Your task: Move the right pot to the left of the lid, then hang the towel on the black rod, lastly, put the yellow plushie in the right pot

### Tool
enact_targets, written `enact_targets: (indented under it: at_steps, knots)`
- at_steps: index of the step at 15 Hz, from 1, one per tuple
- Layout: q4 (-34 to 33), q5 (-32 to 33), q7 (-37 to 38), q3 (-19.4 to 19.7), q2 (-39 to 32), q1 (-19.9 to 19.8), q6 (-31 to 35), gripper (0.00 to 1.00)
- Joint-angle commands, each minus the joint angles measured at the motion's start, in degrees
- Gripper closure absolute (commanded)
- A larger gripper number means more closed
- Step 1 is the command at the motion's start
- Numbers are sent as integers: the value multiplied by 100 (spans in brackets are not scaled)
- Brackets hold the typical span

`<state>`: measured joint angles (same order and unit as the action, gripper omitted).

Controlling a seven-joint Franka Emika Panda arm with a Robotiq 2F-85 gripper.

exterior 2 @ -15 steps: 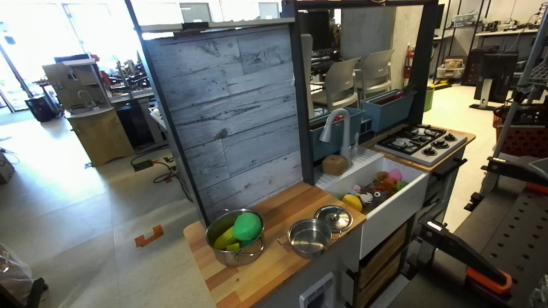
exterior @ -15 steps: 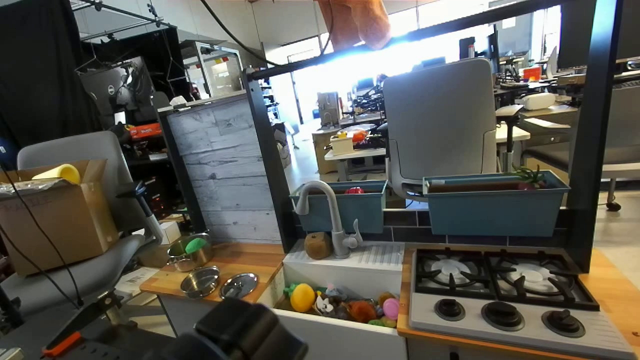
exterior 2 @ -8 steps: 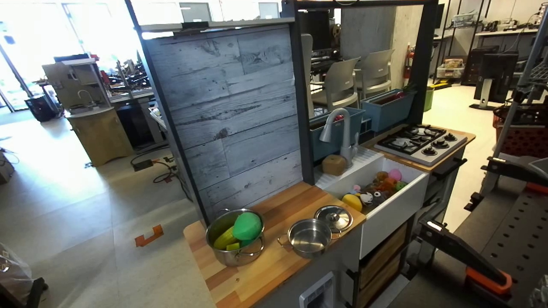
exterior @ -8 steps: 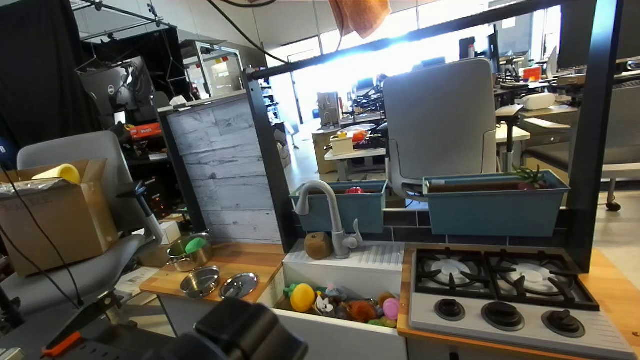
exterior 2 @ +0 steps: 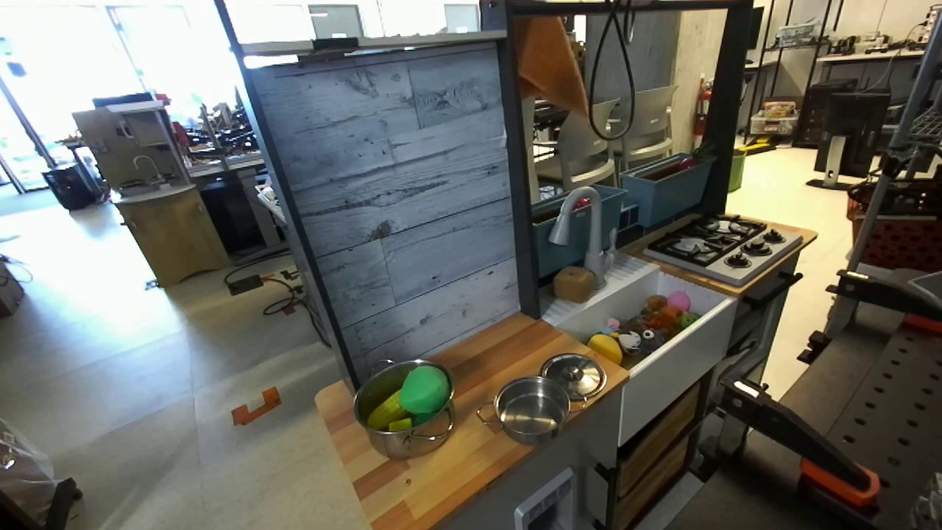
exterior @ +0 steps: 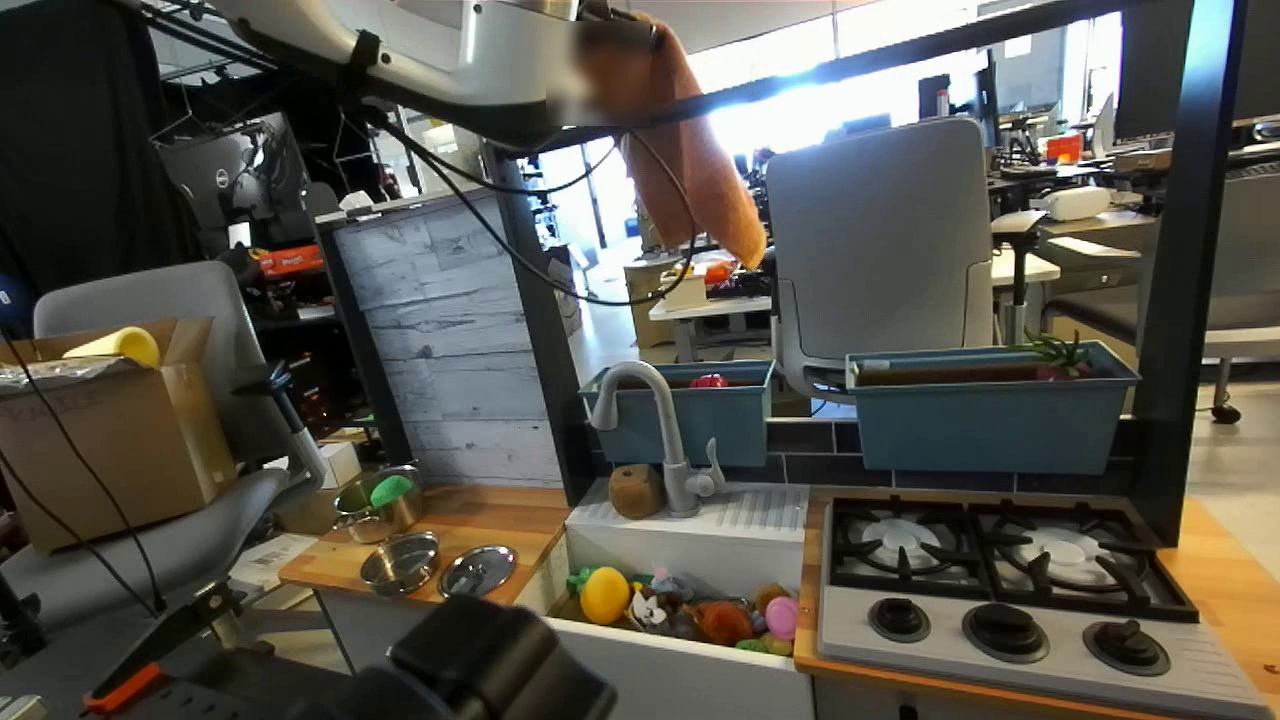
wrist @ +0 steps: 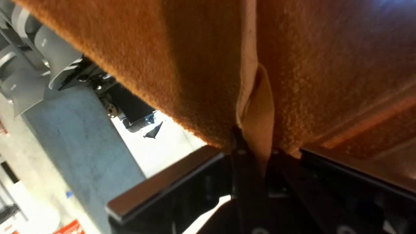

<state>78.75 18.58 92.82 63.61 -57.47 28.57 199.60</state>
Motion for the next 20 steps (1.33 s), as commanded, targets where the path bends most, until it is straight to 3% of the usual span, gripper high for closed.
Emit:
enact_targets:
  at_steps: [1, 3, 5, 9, 12, 17, 18, 19, 20]
  knots:
    - [1423, 1550, -387, -729, 1187, 88, 910, 99]
    - [1991, 2500, -431, -817, 1685, 116, 952, 99]
    - [2544, 3396, -473, -668, 2169, 217, 1054, 99]
    - [3288, 4638, -946, -40, 3050, 576, 1187, 99]
    - [3853, 4832, -1595, 707, 3621, 1180, 1189, 99]
    - [4845, 4883, -2457, 2065, 4286, 2605, 895, 99]
    - [5011, 4967, -2497, 2206, 4352, 2778, 816, 71]
    - [5140, 5084, -2466, 2237, 4431, 2883, 624, 97]
    - [5246, 5173, -2458, 2274, 4472, 2972, 473, 89]
